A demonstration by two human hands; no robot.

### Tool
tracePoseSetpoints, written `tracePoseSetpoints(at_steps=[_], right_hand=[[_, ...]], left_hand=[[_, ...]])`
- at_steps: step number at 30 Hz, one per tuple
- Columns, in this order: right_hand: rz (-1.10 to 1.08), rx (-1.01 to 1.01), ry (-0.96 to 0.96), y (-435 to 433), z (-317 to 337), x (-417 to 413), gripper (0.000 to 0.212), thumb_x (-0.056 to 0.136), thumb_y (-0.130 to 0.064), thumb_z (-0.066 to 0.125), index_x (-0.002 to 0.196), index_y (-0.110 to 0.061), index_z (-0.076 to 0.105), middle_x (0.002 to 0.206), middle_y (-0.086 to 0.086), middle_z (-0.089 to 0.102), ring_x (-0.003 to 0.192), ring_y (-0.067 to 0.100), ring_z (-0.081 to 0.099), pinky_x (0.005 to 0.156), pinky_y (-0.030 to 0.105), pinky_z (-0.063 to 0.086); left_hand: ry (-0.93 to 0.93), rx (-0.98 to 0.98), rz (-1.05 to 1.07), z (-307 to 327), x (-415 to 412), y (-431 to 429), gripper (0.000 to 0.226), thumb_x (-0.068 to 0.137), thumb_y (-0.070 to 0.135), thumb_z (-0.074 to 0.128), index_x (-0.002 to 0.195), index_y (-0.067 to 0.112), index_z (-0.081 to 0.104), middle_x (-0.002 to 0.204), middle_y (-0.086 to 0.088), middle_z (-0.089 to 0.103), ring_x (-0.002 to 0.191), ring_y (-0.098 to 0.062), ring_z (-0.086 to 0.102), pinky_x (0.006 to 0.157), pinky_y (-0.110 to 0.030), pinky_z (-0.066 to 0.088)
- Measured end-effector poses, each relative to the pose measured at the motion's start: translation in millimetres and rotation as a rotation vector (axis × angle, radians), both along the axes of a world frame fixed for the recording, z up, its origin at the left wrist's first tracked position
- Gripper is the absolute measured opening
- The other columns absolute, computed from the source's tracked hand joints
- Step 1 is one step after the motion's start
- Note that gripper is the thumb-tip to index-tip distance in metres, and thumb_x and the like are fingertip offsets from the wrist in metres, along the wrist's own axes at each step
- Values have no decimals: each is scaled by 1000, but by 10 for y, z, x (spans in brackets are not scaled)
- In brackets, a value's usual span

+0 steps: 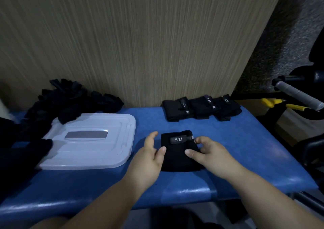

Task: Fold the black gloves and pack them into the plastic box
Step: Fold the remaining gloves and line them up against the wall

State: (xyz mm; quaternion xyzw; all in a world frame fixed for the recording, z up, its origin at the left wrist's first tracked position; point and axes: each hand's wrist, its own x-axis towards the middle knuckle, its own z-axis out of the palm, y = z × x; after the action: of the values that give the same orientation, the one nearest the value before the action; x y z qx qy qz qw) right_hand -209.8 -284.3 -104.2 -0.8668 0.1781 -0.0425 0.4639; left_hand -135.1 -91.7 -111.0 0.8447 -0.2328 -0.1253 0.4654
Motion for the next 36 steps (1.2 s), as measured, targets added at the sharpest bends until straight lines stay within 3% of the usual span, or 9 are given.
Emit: tracePoseSetpoints(at_steps=[4,8,11,16,21,24,28,33,36], right_hand=[[-61,-83,72,39,21,-13,33,78,-44,73,98,-33,49,65,-4,69,63,7,65,62,29,52],[-90,-206,26,48,61,-42,50,75,-44,75,110,-35,40,88,-12,60,82,5,59,68,24,45],[-40,-134,-61,51,50,-29,68,76,-36,76,131,-37,35,123,-11,48,110,9,51,92,26,42],[53,-310,-7,107,34,19,52,91,-40,59,139,-32,41,135,-8,48,126,12,43,104,26,35],[-31,-490,117,176,129,22,36,82,-52,64,108,-28,63,108,-6,58,100,13,56,77,23,41],[-87,-572,215,197,200,-8,39,75,-64,63,85,-27,57,91,-5,62,89,16,59,71,29,46],[-123,-507,245,223,230,-51,52,75,-67,63,103,-24,52,94,-7,60,92,15,58,71,28,47],[-130,-325,183,300,172,-86,47,79,-61,62,105,-23,51,89,-10,59,84,11,60,71,29,52],[-128,-168,162,331,132,-73,40,81,-59,63,99,-26,51,91,-4,64,65,13,65,61,27,54]], left_hand=[[-124,131,-12,-12,-20,-57,51,101,36,37,148,34,18,66,9,56,59,-6,53,56,-24,40],[-238,266,-26,-17,8,-100,45,102,39,29,146,32,24,108,1,65,96,-18,61,81,-33,48],[-262,292,-59,-15,25,-113,41,102,39,28,143,35,27,108,3,64,97,-18,60,83,-34,48],[-319,329,-44,-35,46,-133,42,102,41,30,143,36,26,105,3,63,97,-18,60,79,-32,46],[-369,300,37,-13,25,-69,46,99,44,37,142,30,30,120,4,56,108,-15,55,80,-25,39],[-352,288,81,31,12,8,39,97,49,38,129,26,37,103,7,58,94,-14,57,72,-27,39],[-289,349,84,93,-32,90,40,93,60,37,114,27,35,71,7,57,71,-8,57,63,-28,42],[-86,331,34,115,-70,61,46,87,64,47,117,30,36,72,7,57,70,-7,58,57,-23,38],[75,218,35,115,-42,59,53,86,55,58,128,31,34,90,6,65,80,-6,62,57,-15,40]])
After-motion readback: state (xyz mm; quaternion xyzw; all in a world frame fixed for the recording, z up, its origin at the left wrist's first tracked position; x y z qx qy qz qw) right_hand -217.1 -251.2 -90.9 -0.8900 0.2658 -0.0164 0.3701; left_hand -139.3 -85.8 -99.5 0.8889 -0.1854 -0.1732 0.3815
